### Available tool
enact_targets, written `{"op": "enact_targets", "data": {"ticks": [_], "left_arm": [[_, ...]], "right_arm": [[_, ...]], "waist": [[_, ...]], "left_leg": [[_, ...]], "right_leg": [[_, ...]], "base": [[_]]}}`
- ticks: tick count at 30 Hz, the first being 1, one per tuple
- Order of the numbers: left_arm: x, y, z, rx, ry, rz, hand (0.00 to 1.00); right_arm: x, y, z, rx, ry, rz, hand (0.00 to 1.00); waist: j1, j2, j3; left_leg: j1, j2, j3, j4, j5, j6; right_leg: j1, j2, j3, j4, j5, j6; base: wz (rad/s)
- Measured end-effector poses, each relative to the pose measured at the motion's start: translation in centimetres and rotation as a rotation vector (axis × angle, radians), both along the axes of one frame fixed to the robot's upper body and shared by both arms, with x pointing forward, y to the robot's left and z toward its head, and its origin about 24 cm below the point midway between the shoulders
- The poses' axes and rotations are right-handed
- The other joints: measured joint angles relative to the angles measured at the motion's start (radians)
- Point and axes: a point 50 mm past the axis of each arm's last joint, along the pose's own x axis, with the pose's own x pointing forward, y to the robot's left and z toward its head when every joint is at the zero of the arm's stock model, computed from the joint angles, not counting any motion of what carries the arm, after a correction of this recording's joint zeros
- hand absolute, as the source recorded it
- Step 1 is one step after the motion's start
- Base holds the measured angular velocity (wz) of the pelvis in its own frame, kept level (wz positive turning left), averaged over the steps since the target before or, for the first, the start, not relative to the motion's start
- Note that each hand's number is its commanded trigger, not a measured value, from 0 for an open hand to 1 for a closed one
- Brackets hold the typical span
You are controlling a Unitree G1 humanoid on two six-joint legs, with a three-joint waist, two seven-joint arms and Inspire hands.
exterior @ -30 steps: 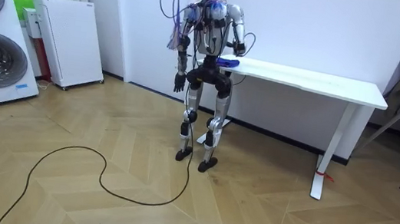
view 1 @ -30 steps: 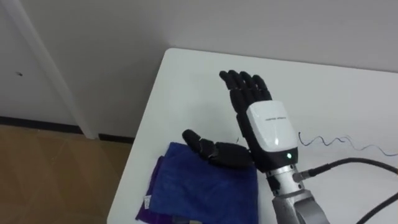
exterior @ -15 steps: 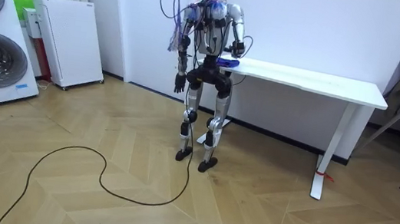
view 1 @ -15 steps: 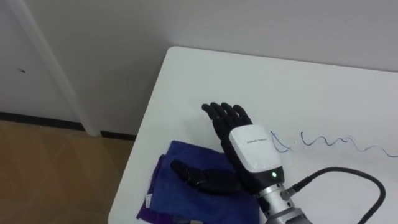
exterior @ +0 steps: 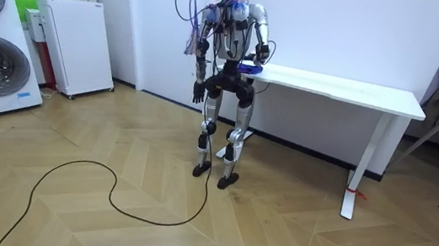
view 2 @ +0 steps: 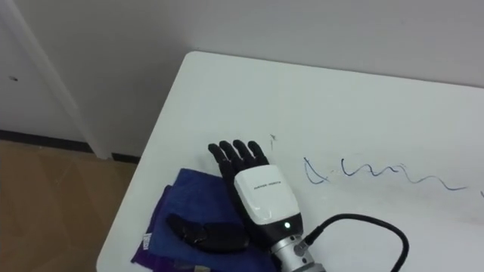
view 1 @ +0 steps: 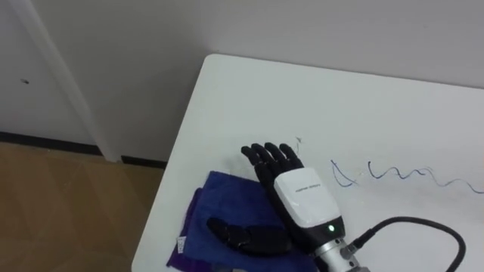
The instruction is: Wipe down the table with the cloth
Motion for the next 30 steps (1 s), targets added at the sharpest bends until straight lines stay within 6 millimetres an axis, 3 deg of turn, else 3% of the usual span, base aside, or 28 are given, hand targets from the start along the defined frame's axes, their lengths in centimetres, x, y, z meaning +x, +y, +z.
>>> {"op": "enact_targets", "data": {"ticks": [5, 11, 30], "left_arm": [[0.8, 0.1, -0.1, -0.001, -0.004, 0.0, 0.0], [0.8, 0.2, -0.1, 0.0, 0.004, -0.003, 0.0], [0.3, 0.3, -0.2, 0.009, 0.028, -0.003, 0.0]], "right_arm": [[-0.2, 0.2, 0.0, 0.0, -0.005, 0.035, 0.0], [-0.8, 0.9, -0.2, 0.013, 0.009, 0.086, 0.0], [-1.7, 1.2, -1.3, 0.009, 0.067, 0.129, 0.0]], "waist": [[0.002, -0.002, 0.0012], [0.005, -0.015, 0.0083], [0.033, -0.022, 0.0054]], "left_leg": [[0.0, 0.0, 0.002, -0.001, 0.0, 0.0], [-0.004, 0.0, 0.005, -0.002, 0.0, 0.0], [-0.025, 0.0, 0.001, 0.011, 0.0, 0.0]], "right_leg": [[-0.001, 0.0, 0.001, 0.0, 0.0, 0.0], [-0.005, 0.0, -0.001, 0.001, 0.0, 0.0], [-0.015, -0.001, -0.016, 0.001, 0.002, -0.001]], "base": [[0.0], [0.0], [0.01]]}}
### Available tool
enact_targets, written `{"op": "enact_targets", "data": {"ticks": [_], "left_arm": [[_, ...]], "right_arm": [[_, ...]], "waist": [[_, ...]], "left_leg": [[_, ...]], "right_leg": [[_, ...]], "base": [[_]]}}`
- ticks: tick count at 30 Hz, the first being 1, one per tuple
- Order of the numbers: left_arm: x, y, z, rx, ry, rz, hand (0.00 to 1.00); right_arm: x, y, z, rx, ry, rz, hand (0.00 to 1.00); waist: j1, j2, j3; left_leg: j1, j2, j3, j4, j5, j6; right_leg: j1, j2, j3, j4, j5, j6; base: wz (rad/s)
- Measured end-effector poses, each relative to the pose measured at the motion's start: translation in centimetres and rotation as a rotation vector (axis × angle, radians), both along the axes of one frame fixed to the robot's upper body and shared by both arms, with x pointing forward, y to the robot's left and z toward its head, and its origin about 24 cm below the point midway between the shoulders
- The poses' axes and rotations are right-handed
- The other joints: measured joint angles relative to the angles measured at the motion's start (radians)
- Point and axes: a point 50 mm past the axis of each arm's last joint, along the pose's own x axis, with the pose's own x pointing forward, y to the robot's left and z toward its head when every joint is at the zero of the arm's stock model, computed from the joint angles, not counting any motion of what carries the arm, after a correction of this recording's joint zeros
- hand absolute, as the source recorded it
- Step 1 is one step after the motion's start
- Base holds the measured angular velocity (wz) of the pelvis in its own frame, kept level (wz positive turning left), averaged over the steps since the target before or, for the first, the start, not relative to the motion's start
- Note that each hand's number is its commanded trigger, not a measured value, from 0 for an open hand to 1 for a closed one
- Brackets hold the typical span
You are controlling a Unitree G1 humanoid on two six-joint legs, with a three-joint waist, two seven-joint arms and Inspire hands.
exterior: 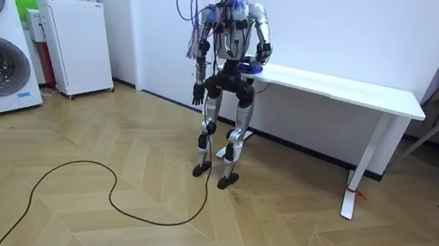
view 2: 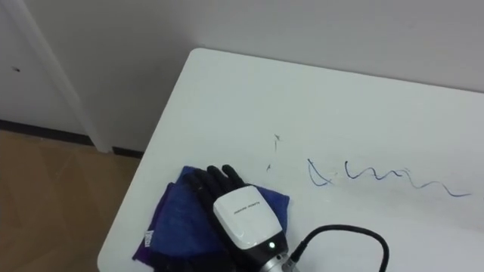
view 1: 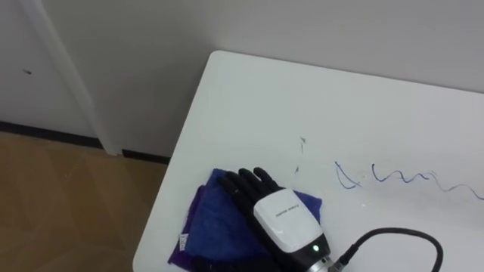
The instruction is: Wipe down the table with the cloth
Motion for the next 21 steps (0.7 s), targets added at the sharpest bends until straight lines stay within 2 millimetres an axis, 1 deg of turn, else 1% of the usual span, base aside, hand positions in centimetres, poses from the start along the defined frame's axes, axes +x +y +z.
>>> {"op": "enact_targets", "data": {"ticks": [5, 10, 11, 12, 13, 17, 21], "left_arm": [[-0.1, 0.0, 0.0, 0.002, 0.006, 0.003, 0.0], [-0.2, 0.1, 0.0, 0.007, 0.014, 0.008, 0.0], [-0.2, 0.1, 0.0, 0.009, 0.016, 0.009, 0.0], [-0.2, 0.1, 0.0, 0.01, 0.019, 0.009, 0.0], [-0.2, 0.2, 0.0, 0.011, 0.021, 0.01, 0.0], [-0.3, 0.2, 0.0, 0.015, 0.023, 0.011, 0.0], [-0.2, 0.3, 0.0, 0.03, 0.013, 0.014, 0.0]], "right_arm": [[-0.3, 0.3, -0.2, 0.001, 0.012, 0.017, 0.0], [-0.6, -0.1, -1.1, -0.023, 0.053, 0.005, 0.0], [-0.6, -0.2, -1.2, -0.026, 0.057, 0.003, 0.18], [-0.6, -0.2, -1.2, -0.026, 0.057, 0.002, 0.94], [-0.6, -0.2, -1.2, -0.026, 0.057, 0.002, 1.0], [-0.5, -0.2, -1.1, -0.02, 0.044, -0.006, 1.0], [0.5, -0.2, -0.5, 0.003, -0.02, -0.023, 1.0]], "waist": [[0.001, 0.001, -0.0009], [-0.001, 0.002, -0.0017], [-0.001, 0.003, -0.0023], [-0.003, 0.004, -0.0029], [-0.004, 0.005, -0.0033], [-0.006, 0.006, -0.0049], [-0.01, 0.007, -0.0052]], "left_leg": [[-0.013, 0.0, -0.004, 0.007, 0.0, 0.0], [-0.013, 0.0, -0.007, 0.009, 0.0, 0.0], [-0.014, 0.0, -0.007, 0.01, 0.0, 0.0], [-0.014, 0.0, -0.008, 0.01, 0.0, 0.0], [-0.014, 0.0, -0.009, 0.01, 0.0, 0.0], [-0.011, -0.001, -0.017, 0.01, 0.0, 0.0], [-0.005, -0.002, -0.021, 0.015, 0.0, 0.0]], "right_leg": [[-0.004, -0.001, -0.01, 0.0, 0.001, -0.001], [-0.003, -0.001, -0.012, 0.0, 0.001, -0.001], [-0.003, -0.001, -0.012, 0.0, 0.001, -0.001], [-0.003, -0.001, -0.012, 0.0, 0.001, -0.001], [-0.002, -0.001, -0.013, 0.0, 0.001, -0.001], [0.003, -0.001, -0.015, 0.0, 0.001, -0.001], [0.013, -0.002, -0.025, -0.001, 0.001, -0.001]], "base": [[0.06], [0.01], [0.0], [0.0], [0.03], [0.05], [0.04]]}}
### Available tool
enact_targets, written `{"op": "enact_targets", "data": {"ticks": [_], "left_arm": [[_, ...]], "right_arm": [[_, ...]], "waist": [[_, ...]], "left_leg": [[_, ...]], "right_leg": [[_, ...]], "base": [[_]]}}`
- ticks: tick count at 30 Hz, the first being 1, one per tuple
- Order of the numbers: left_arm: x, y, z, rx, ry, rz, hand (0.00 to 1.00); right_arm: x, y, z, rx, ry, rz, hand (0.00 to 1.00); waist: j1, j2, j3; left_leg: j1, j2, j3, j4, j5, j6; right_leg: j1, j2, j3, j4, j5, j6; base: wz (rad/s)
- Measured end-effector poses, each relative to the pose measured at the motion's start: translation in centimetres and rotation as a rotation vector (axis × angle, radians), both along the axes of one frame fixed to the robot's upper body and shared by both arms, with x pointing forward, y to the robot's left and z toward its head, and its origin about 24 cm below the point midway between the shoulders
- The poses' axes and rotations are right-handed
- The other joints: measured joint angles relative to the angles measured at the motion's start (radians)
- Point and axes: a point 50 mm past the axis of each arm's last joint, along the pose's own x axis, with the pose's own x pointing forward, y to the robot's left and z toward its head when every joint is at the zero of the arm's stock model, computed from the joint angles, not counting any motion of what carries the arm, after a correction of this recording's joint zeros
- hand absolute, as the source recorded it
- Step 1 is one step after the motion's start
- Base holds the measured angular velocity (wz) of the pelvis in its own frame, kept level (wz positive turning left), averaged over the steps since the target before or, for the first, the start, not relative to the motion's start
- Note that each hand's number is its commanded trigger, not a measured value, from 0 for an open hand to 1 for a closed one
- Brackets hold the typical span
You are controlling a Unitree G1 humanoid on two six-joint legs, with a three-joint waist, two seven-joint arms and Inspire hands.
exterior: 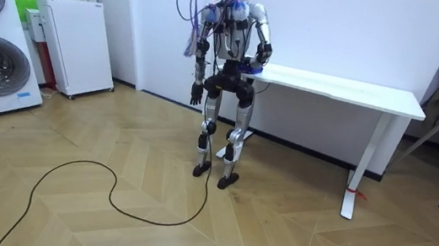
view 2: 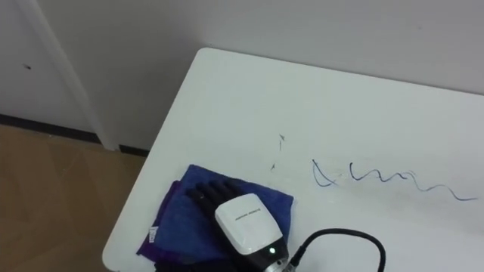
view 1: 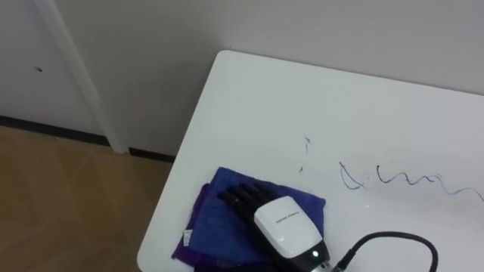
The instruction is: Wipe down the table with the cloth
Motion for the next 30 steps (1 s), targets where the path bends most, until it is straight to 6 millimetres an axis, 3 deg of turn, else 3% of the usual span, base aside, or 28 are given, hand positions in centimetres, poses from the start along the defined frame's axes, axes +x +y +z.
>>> {"op": "enact_targets", "data": {"ticks": [17, 30], "left_arm": [[-1.0, 0.3, 0.0, 0.012, 0.01, 0.042, 0.0], [-2.4, 1.7, 0.2, 0.027, 0.035, 0.09, 0.0]], "right_arm": [[0.6, -0.6, 0.5, 0.026, -0.045, -0.024, 1.0], [1.8, -3.6, 0.6, -0.045, -0.072, -0.134, 1.0]], "waist": [[0.001, 0.0, 0.0002], [-0.014, -0.005, 0.0017]], "left_leg": [[0.023, 0.0, 0.005, 0.001, 0.0, 0.0], [0.027, 0.0, 0.0, 0.002, 0.0, 0.0]], "right_leg": [[0.02, -0.001, 0.0, 0.002, 0.0, 0.0], [0.033, -0.002, -0.015, 0.002, 0.0, 0.0]], "base": [[-0.01], [0.02]]}}
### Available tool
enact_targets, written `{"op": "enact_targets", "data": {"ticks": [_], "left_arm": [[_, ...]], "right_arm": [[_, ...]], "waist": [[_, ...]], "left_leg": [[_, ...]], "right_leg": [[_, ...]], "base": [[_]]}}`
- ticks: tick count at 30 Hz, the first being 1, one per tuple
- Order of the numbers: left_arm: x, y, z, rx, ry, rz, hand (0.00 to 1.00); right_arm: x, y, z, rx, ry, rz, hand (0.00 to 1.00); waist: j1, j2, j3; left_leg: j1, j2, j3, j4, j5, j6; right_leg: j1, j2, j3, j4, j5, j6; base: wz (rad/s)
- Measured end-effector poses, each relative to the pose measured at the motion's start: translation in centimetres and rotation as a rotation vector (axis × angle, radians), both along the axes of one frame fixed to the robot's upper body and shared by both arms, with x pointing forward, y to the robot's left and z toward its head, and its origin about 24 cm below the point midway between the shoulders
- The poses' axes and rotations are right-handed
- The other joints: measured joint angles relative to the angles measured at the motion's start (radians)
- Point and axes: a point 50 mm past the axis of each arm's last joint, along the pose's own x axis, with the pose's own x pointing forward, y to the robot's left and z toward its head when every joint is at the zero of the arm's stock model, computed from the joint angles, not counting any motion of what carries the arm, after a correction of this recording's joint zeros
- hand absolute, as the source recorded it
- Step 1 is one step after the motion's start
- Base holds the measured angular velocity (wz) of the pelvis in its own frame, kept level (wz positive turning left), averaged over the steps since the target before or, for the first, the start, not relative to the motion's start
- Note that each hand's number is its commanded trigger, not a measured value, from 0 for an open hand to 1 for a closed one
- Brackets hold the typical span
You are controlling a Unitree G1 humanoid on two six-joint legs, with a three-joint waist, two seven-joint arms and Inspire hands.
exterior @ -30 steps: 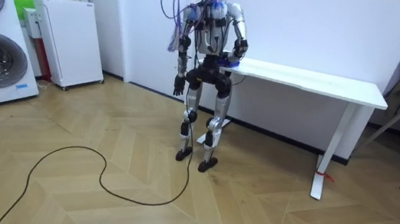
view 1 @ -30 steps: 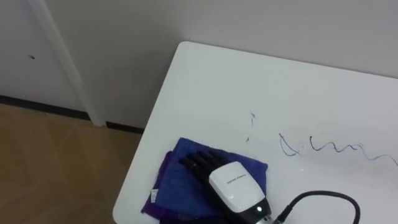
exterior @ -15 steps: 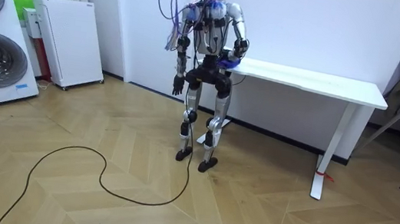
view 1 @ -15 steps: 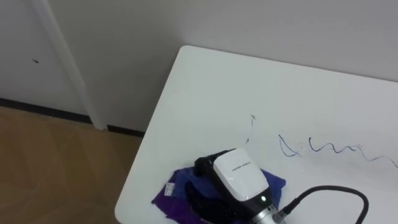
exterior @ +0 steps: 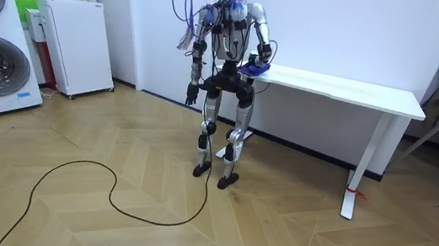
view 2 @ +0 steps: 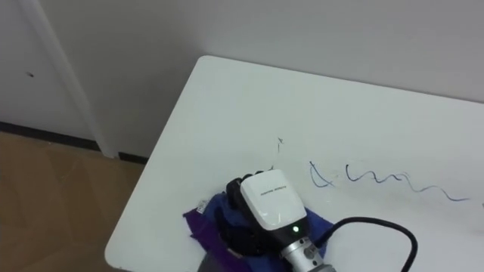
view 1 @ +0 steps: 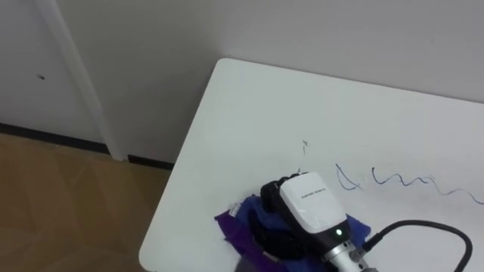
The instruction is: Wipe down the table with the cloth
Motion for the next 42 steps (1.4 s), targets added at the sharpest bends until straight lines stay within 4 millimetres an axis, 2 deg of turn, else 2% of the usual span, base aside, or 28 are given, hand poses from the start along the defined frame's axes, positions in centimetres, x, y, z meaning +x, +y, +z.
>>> {"op": "enact_targets", "data": {"ticks": [7, 13, 17, 19, 23, 25, 27, 31, 32, 34, 35, 36, 38, 41, 42], "left_arm": [[-0.7, 0.0, 0.1, 0.002, -0.005, 0.011, 0.0], [-1.4, -0.1, 0.1, 0.008, 0.009, 0.011, 0.0], [-2.3, -0.3, 0.1, 0.015, 0.017, 0.021, 0.0], [-2.6, -0.5, 0.2, 0.014, 0.009, 0.026, 0.0], [-2.7, -0.8, 0.4, 0.003, -0.011, 0.032, 0.0], [-2.9, -0.6, 0.6, 0.004, -0.013, 0.044, 0.0], [-3.9, -0.2, 0.9, 0.011, -0.011, 0.069, 0.0], [-5.4, 0.7, 1.3, 0.032, 0.013, 0.107, 0.0], [-5.7, 0.9, 1.4, 0.035, 0.022, 0.116, 0.0], [-6.1, 1.2, 1.4, 0.036, 0.036, 0.115, 0.0], [-6.3, 1.3, 1.5, 0.035, 0.043, 0.113, 0.0], [-6.5, 1.2, 1.5, 0.033, 0.049, 0.114, 0.0], [-6.6, 1.3, 1.5, 0.034, 0.051, 0.114, 0.0], [-6.3, 1.5, 1.6, 0.041, 0.04, 0.118, 0.0], [-6.3, 1.6, 1.6, 0.044, 0.035, 0.124, 0.0]], "right_arm": [[0.2, -0.4, -0.2, -0.003, -0.004, -0.023, 1.0], [0.5, -0.7, -0.6, 0.035, 0.011, -0.079, 1.0], [2.4, -1.8, -1.2, 0.1, 0.035, -0.168, 1.0], [3.6, -2.8, -1.5, 0.136, 0.057, -0.236, 1.0], [6.3, -7.0, -1.6, 0.171, 0.073, -0.464, 1.0], [6.8, -9.2, -1.5, 0.17, 0.073, -0.565, 1.0], [7.0, -11.6, -1.5, 0.17, 0.078, -0.676, 1.0], [6.3, -14.5, -1.5, 0.173, 0.084, -0.796, 1.0], [5.9, -15.3, -1.6, 0.188, 0.09, -0.839, 1.0], [5.2, -16.6, -2.0, 0.2, 0.1, -0.911, 1.0], [4.7, -17.4, -2.0, 0.198, 0.1, -0.949, 1.0], [4.3, -18.0, -2.2, 0.197, 0.1, -0.984, 1.0], [3.7, -18.4, -2.5, 0.201, 0.104, -1.021, 1.0], [1.9, -19.1, -3.2, 0.183, 0.126, -1.066, 1.0], [1.2, -19.3, -3.4, 0.178, 0.127, -1.081, 1.0]], "waist": [[0.018, 0.008, -0.0005], [0.024, 0.032, 0.0003], [0.021, 0.043, 0.0011], [0.019, 0.046, 0.0024], [0.021, 0.052, 0.004], [0.02, 0.05, 0.0053], [0.02, 0.048, 0.0032], [0.018, 0.045, 0.002], [0.008, 0.037, 0.004], [-0.005, 0.034, 0.0038], [-0.006, 0.028, -0.0017], [-0.007, 0.03, -0.0012], [-0.01, 0.028, -0.002], [-0.018, 0.021, -0.009], [-0.022, 0.017, -0.0089]], "left_leg": [[0.002, 0.0, -0.001, 0.001, 0.0, 0.0], [0.002, 0.0, -0.004, -0.009, 0.0, 0.0], [0.002, -0.001, -0.01, -0.01, 0.003, 0.0], [0.002, -0.004, -0.017, -0.006, 0.003, 0.0], [-0.001, -0.017, -0.051, -0.001, 0.013, 0.008], [0.001, -0.018, -0.055, -0.003, 0.018, 0.01], [0.001, -0.021, -0.056, -0.001, 0.019, 0.011], [0.0, -0.022, -0.056, 0.0, 0.02, 0.013], [0.003, -0.024, -0.061, 0.002, 0.02, 0.014], [0.008, -0.029, -0.065, 0.002, 0.023, 0.016], [0.013, -0.034, -0.064, 0.001, 0.023, 0.018], [0.016, -0.035, -0.062, 0.0, 0.024, 0.018], [0.018, -0.035, -0.058, -0.002, 0.024, 0.019], [0.019, -0.035, -0.058, 0.002, 0.023, 0.019], [0.019, -0.035, -0.056, 0.002, 0.023, 0.019]], "right_leg": [[0.001, 0.0, 0.0, -0.001, 0.0, 0.0], [0.002, 0.0, -0.004, 0.001, 0.0, 0.0], [0.002, -0.001, -0.008, 0.001, 0.0, 0.0], [0.007, -0.004, -0.019, 0.002, 0.0, 0.0], [0.015, -0.017, -0.048, 0.001, -0.001, 0.004], [0.024, -0.024, -0.061, 0.001, -0.003, 0.008], [0.026, -0.028, -0.08, 0.001, -0.003, 0.01], [0.032, -0.032, -0.106, 0.002, -0.003, 0.011], [0.042, -0.033, -0.114, -0.001, -0.003, 0.011], [0.046, -0.038, -0.114, 0.0, -0.008, 0.018], [0.048, -0.043, -0.112, 0.0, -0.013, 0.026], [0.051, -0.045, -0.112, 0.001, -0.013, 0.026], [0.057, -0.045, -0.108, 0.001, -0.013, 0.026], [0.065, -0.045, -0.112, 0.002, -0.013, 0.026], [0.072, -0.045, -0.112, 0.002, -0.013, 0.026]], "base": [[0.01], [0.0], [0.03], [0.14], [0.23], [0.27], [0.11], [0.09], [0.3], [0.3], [0.06], [0.0], [-0.03], [0.07], [0.1]]}}
